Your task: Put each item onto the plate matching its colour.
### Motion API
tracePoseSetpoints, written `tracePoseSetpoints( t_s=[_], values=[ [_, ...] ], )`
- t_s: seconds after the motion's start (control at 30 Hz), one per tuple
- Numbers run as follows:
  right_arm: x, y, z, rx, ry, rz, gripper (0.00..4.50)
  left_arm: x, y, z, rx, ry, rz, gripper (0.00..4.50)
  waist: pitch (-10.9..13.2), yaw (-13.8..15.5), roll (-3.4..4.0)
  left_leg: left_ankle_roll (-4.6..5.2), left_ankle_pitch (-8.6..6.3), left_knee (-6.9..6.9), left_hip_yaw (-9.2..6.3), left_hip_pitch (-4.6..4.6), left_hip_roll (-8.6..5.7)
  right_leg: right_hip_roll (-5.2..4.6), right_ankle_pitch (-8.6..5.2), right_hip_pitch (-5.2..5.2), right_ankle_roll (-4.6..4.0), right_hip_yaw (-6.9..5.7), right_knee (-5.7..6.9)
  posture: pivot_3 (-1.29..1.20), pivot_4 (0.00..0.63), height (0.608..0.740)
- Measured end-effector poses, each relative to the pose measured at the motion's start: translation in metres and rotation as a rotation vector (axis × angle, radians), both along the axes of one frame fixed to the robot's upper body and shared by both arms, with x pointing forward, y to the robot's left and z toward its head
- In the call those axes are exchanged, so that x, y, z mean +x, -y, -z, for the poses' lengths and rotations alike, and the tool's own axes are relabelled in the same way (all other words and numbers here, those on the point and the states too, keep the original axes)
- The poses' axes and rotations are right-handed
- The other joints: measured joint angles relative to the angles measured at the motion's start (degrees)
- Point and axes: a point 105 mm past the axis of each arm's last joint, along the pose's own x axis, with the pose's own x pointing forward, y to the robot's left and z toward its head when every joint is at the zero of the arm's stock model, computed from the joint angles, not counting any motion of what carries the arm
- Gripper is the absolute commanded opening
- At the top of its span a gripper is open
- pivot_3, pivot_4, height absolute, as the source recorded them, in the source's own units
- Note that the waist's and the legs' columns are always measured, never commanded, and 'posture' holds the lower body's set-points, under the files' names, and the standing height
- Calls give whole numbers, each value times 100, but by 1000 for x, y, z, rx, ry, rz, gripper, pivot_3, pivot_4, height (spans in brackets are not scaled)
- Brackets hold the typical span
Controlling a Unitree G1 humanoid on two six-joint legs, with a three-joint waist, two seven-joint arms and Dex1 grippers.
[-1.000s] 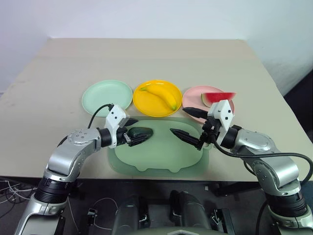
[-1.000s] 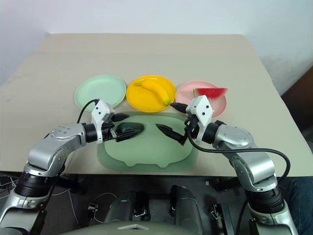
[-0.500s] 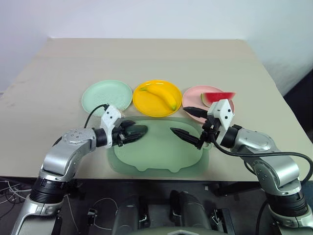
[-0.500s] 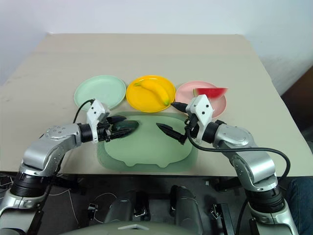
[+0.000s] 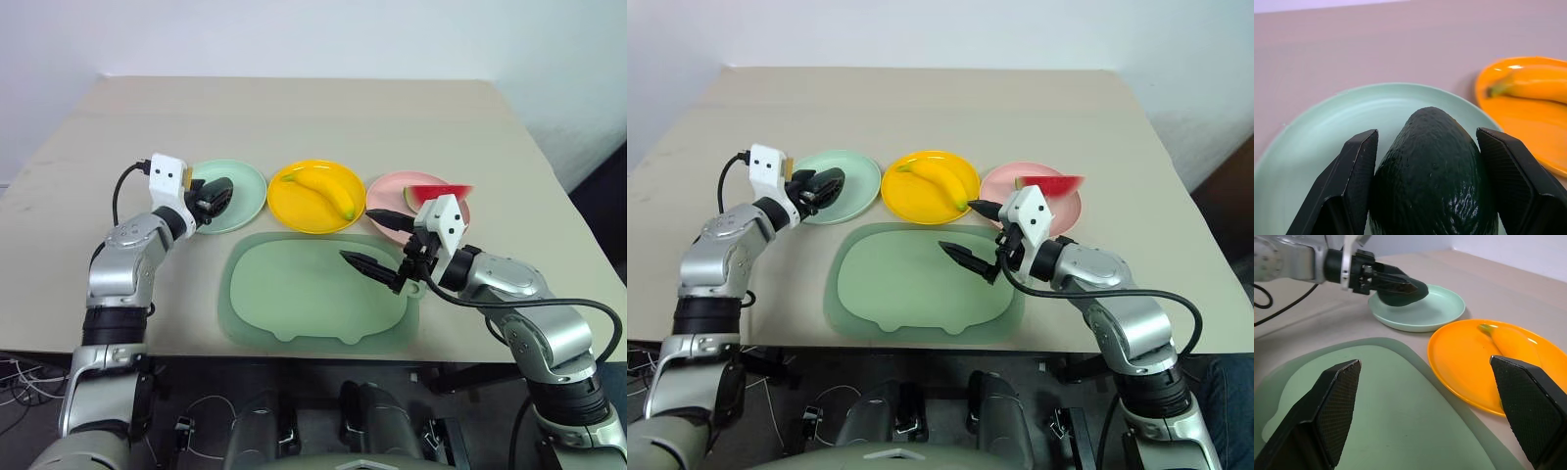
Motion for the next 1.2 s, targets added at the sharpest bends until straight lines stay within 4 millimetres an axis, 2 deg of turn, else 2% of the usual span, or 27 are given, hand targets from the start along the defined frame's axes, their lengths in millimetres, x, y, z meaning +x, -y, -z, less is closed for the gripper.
tracePoseSetpoints(
  t_s=[0.1, 0.17, 0.27, 0.47, 0.67, 0.77, 0.87, 1.0, 1.2],
  values=[
    [2, 0, -2, -4, 9, 0, 4500, 15, -1, 3, -10, 13, -53, 2896, 0, -9, -1, 6, -3, 5, 0, -1, 0, -2, 0, 1, 1, 0, 2, 0, 150, 696],
    [3, 0, -2, -5, 11, 0, 4500, 18, -2, 11, -10, 1, -72, 3623, 0, -22, -1, 8, -4, 5, 1, -2, 1, 0, 0, -2, 3, 0, 4, 0, 150, 696],
    [4, 0, -3, -5, 13, 0, 4500, 20, 0, 21, -10, -15, -72, 4464, 0, -29, -1, 8, -4, 10, 1, -2, 4, 3, 0, -4, 5, 0, 13, 0, 150, 696],
    [5, 0, -4, -8, 16, 4, 4500, 20, 1, 18, 6, 8, -58, 4464, 1, -14, -2, 13, -8, 28, -1, -5, 5, -2, -1, -5, 5, 0, 25, 0, 150, 696],
    [6, -4, -6, 17, 19, 5, 4500, 5, 5, -15, 76, 164, 4, 4464, 1, -24, -2, 16, -10, 33, -1, -6, 6, -5, -2, -7, 4, 1, 31, 0, 150, 696],
    [6, -6, -7, 34, 17, 3, 4500, -15, -3, -24, 80, 206, 54, 4464, 1, -52, -3, 16, -10, 36, 2, -6, 6, -6, -5, -15, 11, 4, 49, 0, 150, 696],
    [5, -4, -6, 38, 9, 8, 4500, -43, -16, -24, 100, 214, 121, 4464, 1, -63, -2, 15, -11, 36, 4, -4, 6, -8, -13, -22, 17, 6, 66, 0, 150, 696],
    [0, 1, -2, 61, -17, 0, 4500, -82, -24, -8, 88, 167, 253, 4464, 1, -11, -2, 15, -12, 38, 2, -4, 6, -12, -24, -21, 1, 6, 62, 0, 150, 696],
    [-10, 21, -1, 122, -53, 32, 4500, -129, -34, 9, 59, 94, 398, 4464, 1, 2, -2, 24, -20, 32, 1, -6, 5, -11, -35, -12, 13, 5, 28, 0, 150, 696]
  ],
)
